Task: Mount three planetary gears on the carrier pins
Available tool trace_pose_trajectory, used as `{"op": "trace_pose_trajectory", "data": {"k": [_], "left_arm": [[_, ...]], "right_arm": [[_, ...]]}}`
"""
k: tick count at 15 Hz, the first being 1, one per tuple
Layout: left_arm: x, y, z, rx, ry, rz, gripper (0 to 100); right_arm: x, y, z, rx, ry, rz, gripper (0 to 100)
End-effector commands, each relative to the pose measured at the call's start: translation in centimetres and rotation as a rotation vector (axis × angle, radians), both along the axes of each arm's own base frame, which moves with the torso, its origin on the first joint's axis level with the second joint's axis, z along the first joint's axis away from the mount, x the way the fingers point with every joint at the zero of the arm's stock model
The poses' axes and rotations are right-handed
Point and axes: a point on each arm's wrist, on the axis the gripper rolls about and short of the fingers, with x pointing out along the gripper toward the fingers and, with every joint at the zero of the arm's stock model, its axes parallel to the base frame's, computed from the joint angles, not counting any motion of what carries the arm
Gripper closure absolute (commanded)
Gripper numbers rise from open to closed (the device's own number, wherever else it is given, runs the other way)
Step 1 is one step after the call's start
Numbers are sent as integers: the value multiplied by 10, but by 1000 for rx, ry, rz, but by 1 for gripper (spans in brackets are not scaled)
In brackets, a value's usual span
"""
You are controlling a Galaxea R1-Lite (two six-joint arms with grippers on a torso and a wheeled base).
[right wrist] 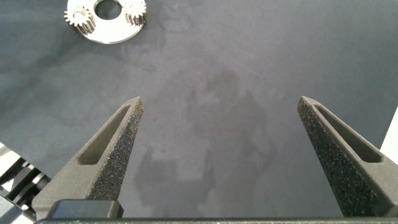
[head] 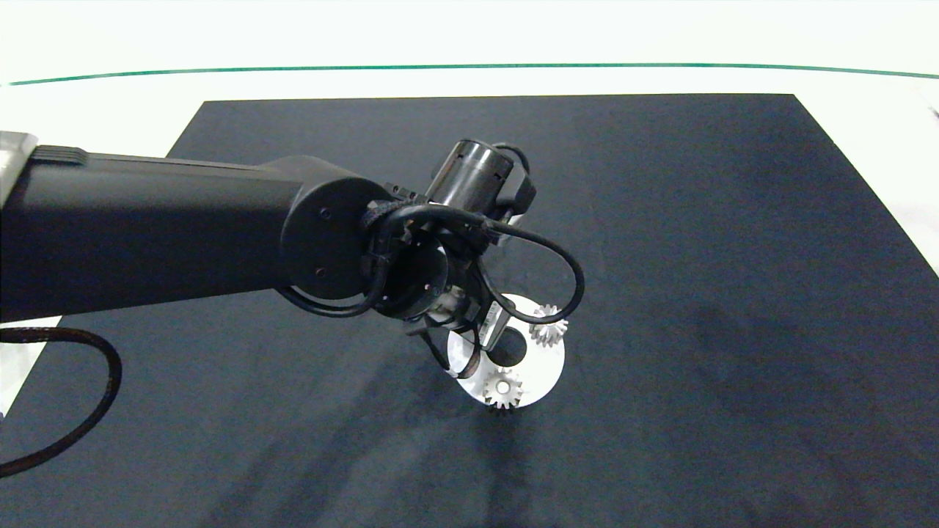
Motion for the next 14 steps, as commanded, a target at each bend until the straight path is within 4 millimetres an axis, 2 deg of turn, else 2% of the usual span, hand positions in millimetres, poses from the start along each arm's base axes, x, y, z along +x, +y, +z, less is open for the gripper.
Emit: {"op": "trace_pose_trajectory", "data": {"k": [1,3,6,9,10,12,14], "left_arm": [[-1,1,2,0,-2,4,0],[-1,2,3,-5,-4,6,0],[-22,32,24,-12,-47,52,0],[-58,80,45,-49,-133,127,0],[-76,108,50,-73,-161,159,0],[-102,150,51,-127,-223,231,0],[-128,191,51,-208,-364,321,0]], "right_arm": [[0,0,0,-5,2,0,0],[0,0,0,-5,2,0,0],[-1,-1,0,-2,-3,-2,0],[-1,-1,1,-1,-8,-14,0],[0,-1,0,-5,-5,-27,0],[2,-2,-1,-22,-6,-118,0],[2,-6,-10,-46,7,-242,0]]}}
